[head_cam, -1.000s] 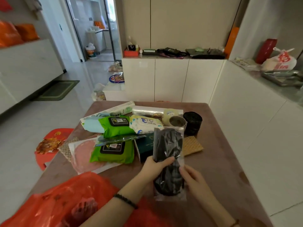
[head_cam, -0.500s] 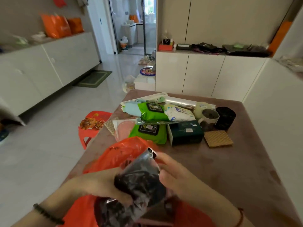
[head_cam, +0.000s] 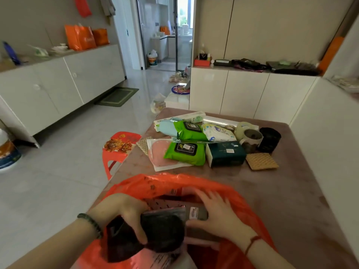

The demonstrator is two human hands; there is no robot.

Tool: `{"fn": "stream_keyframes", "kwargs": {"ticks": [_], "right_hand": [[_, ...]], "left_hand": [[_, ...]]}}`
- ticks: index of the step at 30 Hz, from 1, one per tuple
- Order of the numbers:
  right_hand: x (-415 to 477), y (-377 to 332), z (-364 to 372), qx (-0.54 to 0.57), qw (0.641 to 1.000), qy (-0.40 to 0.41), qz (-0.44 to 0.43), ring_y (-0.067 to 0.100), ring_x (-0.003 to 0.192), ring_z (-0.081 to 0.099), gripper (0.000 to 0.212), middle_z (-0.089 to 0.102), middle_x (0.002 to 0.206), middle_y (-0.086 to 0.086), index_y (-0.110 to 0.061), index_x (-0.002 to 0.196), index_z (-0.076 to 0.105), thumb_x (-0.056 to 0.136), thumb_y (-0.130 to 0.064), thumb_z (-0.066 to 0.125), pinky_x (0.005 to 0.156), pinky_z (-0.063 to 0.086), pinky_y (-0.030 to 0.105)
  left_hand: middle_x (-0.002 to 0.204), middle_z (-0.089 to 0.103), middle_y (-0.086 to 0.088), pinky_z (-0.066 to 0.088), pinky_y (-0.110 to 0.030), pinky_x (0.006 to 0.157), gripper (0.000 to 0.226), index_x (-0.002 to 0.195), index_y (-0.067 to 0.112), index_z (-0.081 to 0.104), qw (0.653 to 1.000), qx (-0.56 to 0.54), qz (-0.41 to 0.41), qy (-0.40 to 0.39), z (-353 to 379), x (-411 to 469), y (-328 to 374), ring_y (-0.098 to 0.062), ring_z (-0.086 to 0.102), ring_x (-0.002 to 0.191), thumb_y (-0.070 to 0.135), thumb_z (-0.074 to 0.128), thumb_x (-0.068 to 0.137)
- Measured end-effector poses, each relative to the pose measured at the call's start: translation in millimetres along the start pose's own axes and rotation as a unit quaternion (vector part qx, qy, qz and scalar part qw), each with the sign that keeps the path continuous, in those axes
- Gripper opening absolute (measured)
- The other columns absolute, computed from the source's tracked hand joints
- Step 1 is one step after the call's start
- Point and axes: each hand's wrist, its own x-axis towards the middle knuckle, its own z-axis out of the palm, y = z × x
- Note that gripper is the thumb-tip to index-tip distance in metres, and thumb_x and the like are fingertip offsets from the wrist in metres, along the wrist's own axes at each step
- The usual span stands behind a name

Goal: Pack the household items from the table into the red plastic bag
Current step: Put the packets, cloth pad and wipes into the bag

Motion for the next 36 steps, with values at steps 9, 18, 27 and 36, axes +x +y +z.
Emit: {"fn": "stream_keyframes", "kwargs": {"ticks": [9,18,27,36], "right_hand": [[2.9,45.8,-47.2,-0.13,0.976,0.172,0.035,0.021,0.133,0.033,0.063,0.043,0.14,0.001,-0.022,0.14,0.032,0.085,-0.042,0.055,0.111,0.02,0.04],[-15.5,53.0,-67.4,-0.152,0.981,0.077,-0.088,0.003,0.112,0.05,0.083,0.061,0.109,-0.012,-0.041,0.127,0.045,0.066,-0.087,0.014,0.114,0.002,0.035],[-43.2,98.3,-74.3,-0.234,0.951,-0.096,-0.178,0.017,0.092,0.055,0.093,0.067,0.091,0.0,-0.016,0.09,0.064,0.053,-0.086,0.017,0.065,0.03,0.018],[-1.3,126.9,-116.7,-0.243,0.962,-0.024,-0.12,-0.001,0.067,0.041,0.068,0.037,0.058,-0.017,-0.023,0.07,0.059,0.061,-0.082,0.026,0.058,0.029,0.011]], "left_hand": [[0.129,0.056,-0.016,0.042,-0.041,0.098,0.068,0.128,0.003,0.049,0.936,0.318,-0.121,0.094,31.1,9.8,27.5,-0.034,0.053,0.116,0.049,0.063,0.08],[0.117,0.065,-0.003,0.055,-0.031,0.083,0.059,0.121,0.021,0.053,0.739,0.319,0.176,0.566,9.7,-22.6,12.0,-0.021,0.065,0.102,0.064,0.038,0.084],[0.113,0.064,-0.009,0.045,-0.033,0.087,0.028,0.11,0.008,0.06,0.907,0.077,-0.048,0.41,-15.8,-2.6,-11.4,-0.024,0.058,0.104,0.021,0.04,0.095],[0.107,0.061,-0.012,0.039,-0.028,0.093,0.031,0.108,0.0,0.063,0.856,-0.219,0.012,0.469,-73.0,5.8,2.0,-0.025,0.054,0.102,0.006,0.035,0.097]]}}
